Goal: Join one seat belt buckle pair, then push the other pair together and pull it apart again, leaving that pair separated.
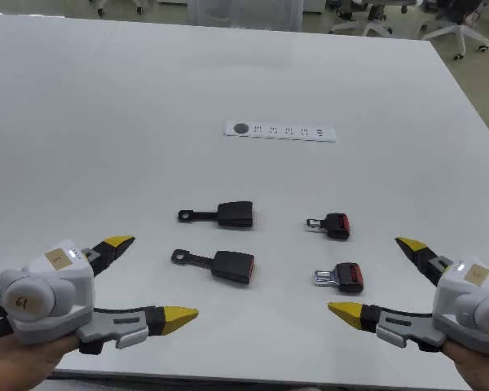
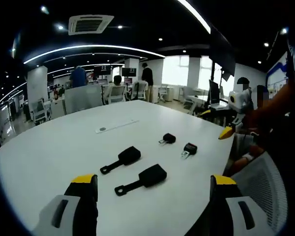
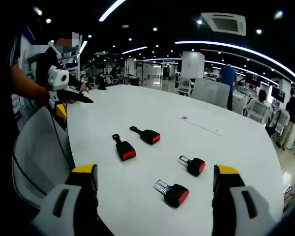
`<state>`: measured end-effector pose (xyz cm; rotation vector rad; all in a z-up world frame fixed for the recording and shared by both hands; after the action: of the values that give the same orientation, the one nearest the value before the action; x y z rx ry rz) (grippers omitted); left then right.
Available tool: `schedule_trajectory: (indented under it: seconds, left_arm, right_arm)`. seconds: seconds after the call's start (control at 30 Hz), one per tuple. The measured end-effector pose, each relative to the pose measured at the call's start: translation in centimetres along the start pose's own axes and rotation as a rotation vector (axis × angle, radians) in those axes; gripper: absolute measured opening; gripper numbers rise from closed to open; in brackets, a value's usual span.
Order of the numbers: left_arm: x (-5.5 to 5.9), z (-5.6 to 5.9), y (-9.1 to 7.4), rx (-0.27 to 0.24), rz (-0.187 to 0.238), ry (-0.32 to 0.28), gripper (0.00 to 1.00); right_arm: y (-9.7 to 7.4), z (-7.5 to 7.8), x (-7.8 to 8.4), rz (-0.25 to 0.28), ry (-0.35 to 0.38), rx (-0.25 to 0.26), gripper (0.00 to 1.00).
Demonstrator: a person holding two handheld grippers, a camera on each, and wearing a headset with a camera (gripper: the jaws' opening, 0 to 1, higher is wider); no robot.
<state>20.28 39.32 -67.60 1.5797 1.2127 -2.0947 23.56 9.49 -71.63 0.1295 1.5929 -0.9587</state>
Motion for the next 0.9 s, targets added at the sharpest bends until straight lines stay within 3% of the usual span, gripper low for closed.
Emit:
schedule_trajectory:
  seconds: [0.4, 0.9]
  left_arm:
    - [0.6, -0.1, -0.2, -0.008, -0.011, -0.002, 0.99]
    - [1.3, 0.3, -0.1, 0.002, -0.038, -0.010, 0.99]
  right_arm:
    - [-0.2, -0.4, 1.3, -0.023, 0.014, -0.006, 0.99]
    - [-0.7, 0.1, 1.4, -0.017, 0.022, 0.004, 0.99]
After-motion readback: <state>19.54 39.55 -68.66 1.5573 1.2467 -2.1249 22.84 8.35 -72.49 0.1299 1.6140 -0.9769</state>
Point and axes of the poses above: the centre of the closed fingertips' face, and the gripper's own axes: y roughly forward along the fingers, z roughly to its right, x roughly out of its underside, the point moved 5 cm from there along -y, roughly backward along the fingers, and after that the axes turned 1 degree about -z, right-handed, at the moved point
